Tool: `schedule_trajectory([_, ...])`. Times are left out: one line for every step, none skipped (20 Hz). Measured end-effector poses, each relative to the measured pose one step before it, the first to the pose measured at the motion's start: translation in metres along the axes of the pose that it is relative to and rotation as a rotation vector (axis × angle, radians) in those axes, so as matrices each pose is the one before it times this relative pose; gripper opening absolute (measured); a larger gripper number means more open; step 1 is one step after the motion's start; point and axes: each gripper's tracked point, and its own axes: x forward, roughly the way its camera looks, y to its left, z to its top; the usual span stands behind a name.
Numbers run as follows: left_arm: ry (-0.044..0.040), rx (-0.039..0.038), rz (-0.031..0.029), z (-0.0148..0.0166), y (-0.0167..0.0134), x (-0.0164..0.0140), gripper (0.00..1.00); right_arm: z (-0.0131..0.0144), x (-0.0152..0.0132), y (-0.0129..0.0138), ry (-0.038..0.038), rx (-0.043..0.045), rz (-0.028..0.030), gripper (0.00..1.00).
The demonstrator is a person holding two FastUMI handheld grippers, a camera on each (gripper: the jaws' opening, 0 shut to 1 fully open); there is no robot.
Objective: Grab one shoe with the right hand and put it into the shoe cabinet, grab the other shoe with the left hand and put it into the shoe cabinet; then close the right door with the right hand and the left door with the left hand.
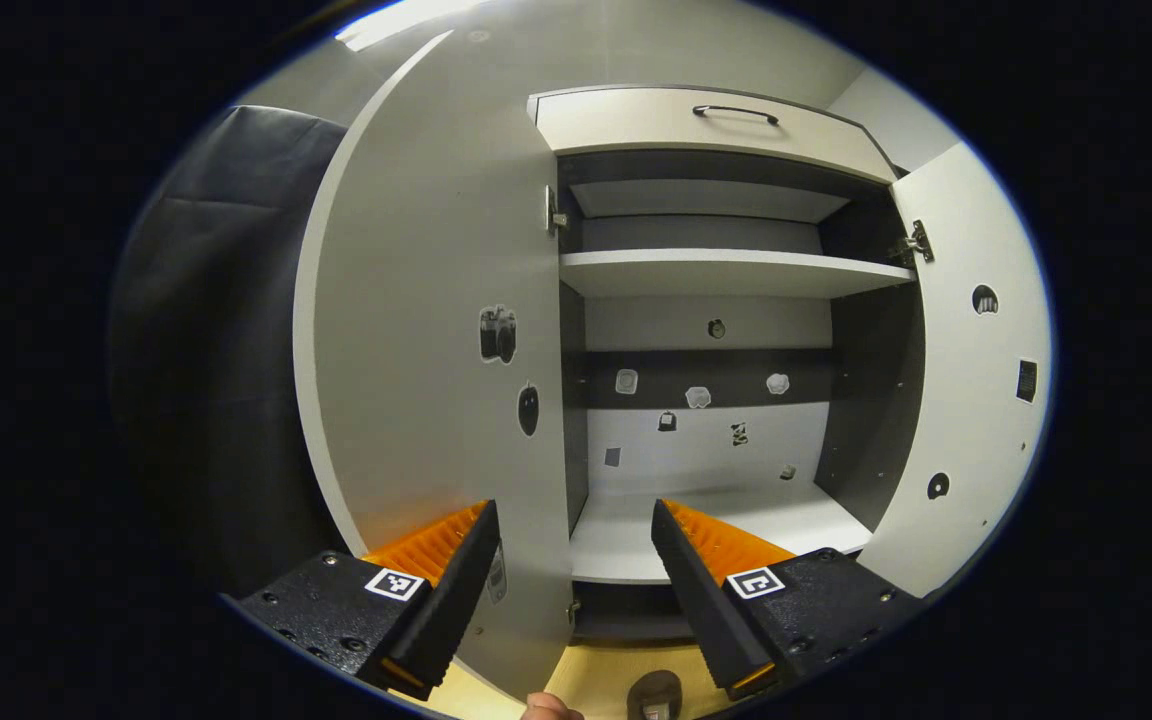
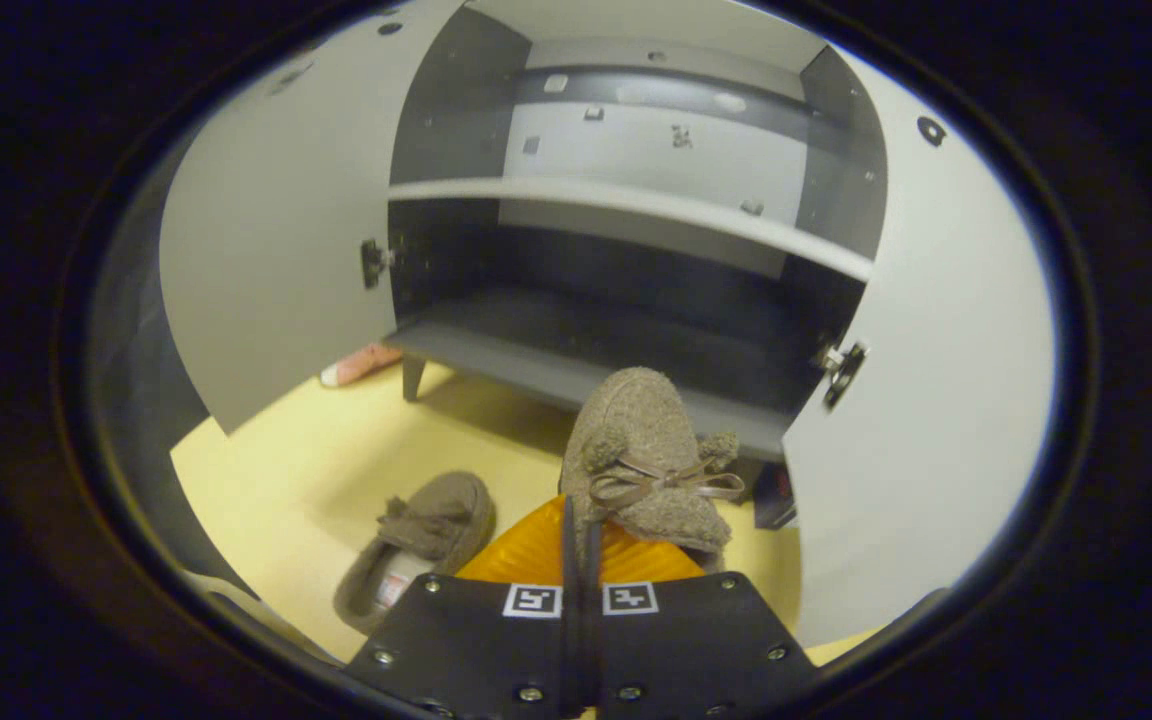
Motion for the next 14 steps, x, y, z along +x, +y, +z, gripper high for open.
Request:
schedule_trajectory([-0.00045,-0.00275,-0.00326,-0.00030,-0.00022,0.00083,0.94,0.02320,-0.00768,-0.00175,-0.03681,0.00896,-0.00263,0.00])
schedule_trajectory([0.00034,-0.00304,-0.00376,0.00022,-0.00063,0.00043,0.94,0.02250,-0.00720,-0.00311,-0.03560,0.00293,-0.00547,0.00])
schedule_trajectory([-0.00014,-0.00344,-0.00239,-0.00059,-0.00017,0.00032,0.94,0.02415,-0.00453,-0.00337,-0.03410,-0.00065,-0.00427,0.01])
schedule_trajectory([-0.00133,-0.00395,-0.00308,0.00021,-0.00059,-0.00020,0.95,0.02246,-0.00055,-0.00110,-0.03035,-0.00171,-0.00284,0.01])
schedule_trajectory([0.00011,-0.00361,-0.00227,-0.00081,-0.00036,0.00026,0.94,0.02064,0.00031,-0.00142,-0.02469,0.00215,-0.00054,0.01])
schedule_trajectory([0.00034,-0.00167,-0.00166,-0.00001,-0.00002,-0.00052,0.94,0.01995,0.00418,-0.00269,-0.01702,0.00373,-0.00024,0.01])
schedule_trajectory([-0.00074,-0.00142,-0.00081,-0.00007,0.00031,-0.00044,0.94,0.01970,0.00246,-0.00268,-0.02472,0.01173,-0.00212,0.00])
schedule_trajectory([-0.00073,-0.00330,0.00046,0.00041,0.00081,-0.00022,0.94,0.02077,0.00769,-0.00370,-0.02269,0.01193,-0.00655,0.00])
schedule_trajectory([-0.00074,-0.00504,-0.00202,-0.00030,-0.00011,-0.00078,0.94,0.02040,0.01120,-0.00505,-0.03232,0.00512,-0.00975,0.01])
schedule_trajectory([0.00113,-0.00335,-0.00165,0.00008,-0.00065,-0.00029,0.94,0.01606,0.01435,-0.00620,-0.02007,-0.00966,-0.01243,0.01])
schedule_trajectory([0.00137,0.00028,-0.00012,-0.00110,0.00064,-0.00073,0.94,0.01079,0.01617,-0.00649,-0.01542,-0.00922,-0.01364,0.00])
schedule_trajectory([0.00037,0.00080,0.00042,0.00031,0.00025,-0.00045,0.94,0.01001,0.01692,-0.00635,-0.01563,-0.00488,-0.01181,0.00])
schedule_trajectory([-0.00297,-0.00127,0.00062,0.00067,0.00005,0.00013,0.94,0.00798,0.01462,-0.00435,-0.00158,-0.00225,-0.00951,0.00])
schedule_trajectory([-0.00203,0.00019,0.00086,0.00052,-0.00014,-0.00006,0.94,0.00515,0.01782,-0.00513,0.00308,0.00143,-0.01217,0.01])
